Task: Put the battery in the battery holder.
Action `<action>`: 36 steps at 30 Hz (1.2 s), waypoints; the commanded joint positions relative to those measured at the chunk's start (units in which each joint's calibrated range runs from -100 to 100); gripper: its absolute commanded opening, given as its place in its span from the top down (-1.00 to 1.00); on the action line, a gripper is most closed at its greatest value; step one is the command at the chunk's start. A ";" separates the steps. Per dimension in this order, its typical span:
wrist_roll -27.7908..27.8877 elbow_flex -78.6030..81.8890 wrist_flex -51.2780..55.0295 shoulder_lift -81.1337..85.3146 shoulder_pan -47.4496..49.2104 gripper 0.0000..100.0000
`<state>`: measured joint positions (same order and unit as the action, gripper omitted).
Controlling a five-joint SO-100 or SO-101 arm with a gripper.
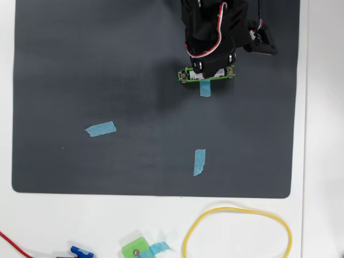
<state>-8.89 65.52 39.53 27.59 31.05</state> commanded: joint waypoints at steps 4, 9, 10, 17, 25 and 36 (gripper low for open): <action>0.49 -4.28 -0.11 -6.05 -0.07 1.00; 0.49 -3.31 0.15 -3.67 -0.17 1.00; 0.49 -0.94 0.24 0.43 -0.17 1.00; 7.85 19.06 0.24 39.66 4.50 1.00; 9.31 27.26 13.09 69.08 -19.17 1.00; 9.10 33.43 13.17 71.90 -27.99 1.00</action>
<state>0.08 99.09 52.45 99.07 3.99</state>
